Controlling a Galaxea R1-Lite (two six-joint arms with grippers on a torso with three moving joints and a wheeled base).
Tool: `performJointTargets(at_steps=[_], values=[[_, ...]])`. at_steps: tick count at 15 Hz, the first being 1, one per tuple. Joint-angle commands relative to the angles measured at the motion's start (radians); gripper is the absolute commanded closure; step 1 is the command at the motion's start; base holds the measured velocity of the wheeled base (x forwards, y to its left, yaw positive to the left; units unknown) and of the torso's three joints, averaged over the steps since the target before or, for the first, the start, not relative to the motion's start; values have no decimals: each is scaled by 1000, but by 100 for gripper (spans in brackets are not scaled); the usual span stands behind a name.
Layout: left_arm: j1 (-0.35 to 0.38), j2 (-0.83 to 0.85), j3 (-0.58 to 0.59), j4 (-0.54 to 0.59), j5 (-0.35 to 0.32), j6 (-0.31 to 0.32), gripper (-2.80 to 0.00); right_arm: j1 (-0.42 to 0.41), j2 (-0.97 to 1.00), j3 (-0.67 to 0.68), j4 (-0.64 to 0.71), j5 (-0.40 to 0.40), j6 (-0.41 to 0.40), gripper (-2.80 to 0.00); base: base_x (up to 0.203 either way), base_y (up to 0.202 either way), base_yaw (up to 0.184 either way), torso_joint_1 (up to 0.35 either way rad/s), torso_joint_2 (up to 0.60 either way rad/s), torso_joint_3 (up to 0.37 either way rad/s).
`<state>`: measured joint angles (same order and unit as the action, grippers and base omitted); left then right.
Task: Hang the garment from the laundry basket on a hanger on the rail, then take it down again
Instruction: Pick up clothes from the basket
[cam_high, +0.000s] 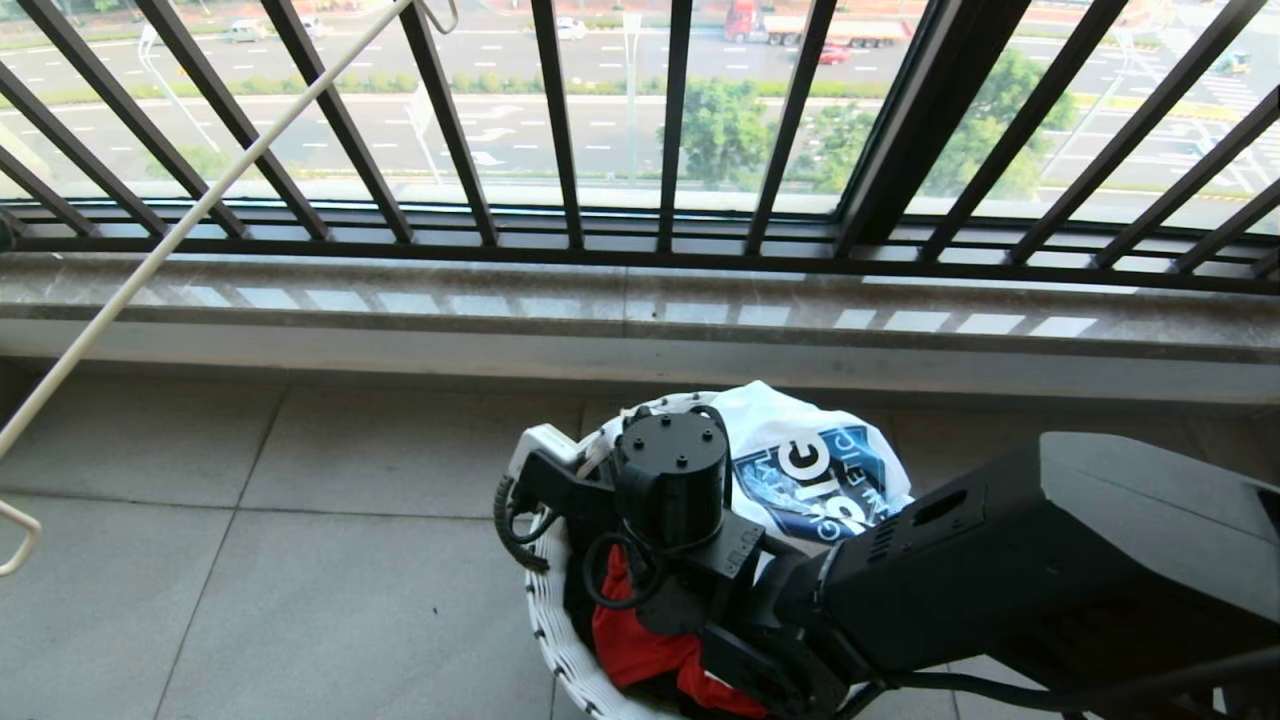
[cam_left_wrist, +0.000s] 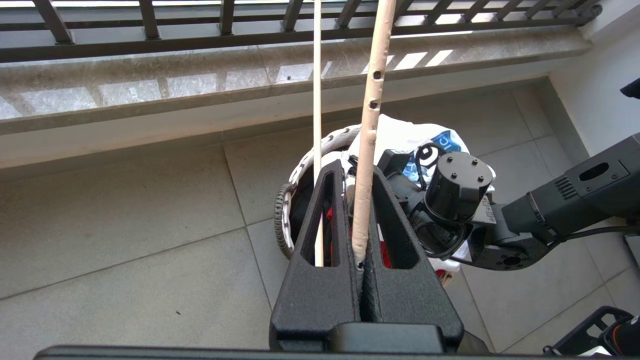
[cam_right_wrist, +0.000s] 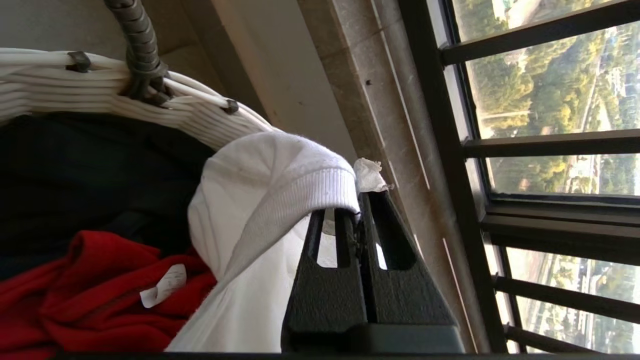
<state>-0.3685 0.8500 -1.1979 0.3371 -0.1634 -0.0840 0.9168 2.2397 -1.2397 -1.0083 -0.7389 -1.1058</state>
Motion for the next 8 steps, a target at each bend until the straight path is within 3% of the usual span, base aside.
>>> performJointTargets(at_steps=[1, 4, 8], values=[[0, 2, 0, 2, -1, 0, 0, 1, -25, 20, -5, -2, -6, 0, 0, 0, 0, 0, 0, 0], [-1, 12, 3, 2, -5, 0, 0, -1, -81, 63, -2, -3, -1, 0, 0, 0, 0, 0, 0, 0], [0, 51, 9, 2, -8, -2, 0, -4, -185, 154, 4, -8, 87, 0, 0, 0, 0, 0, 0, 0]])
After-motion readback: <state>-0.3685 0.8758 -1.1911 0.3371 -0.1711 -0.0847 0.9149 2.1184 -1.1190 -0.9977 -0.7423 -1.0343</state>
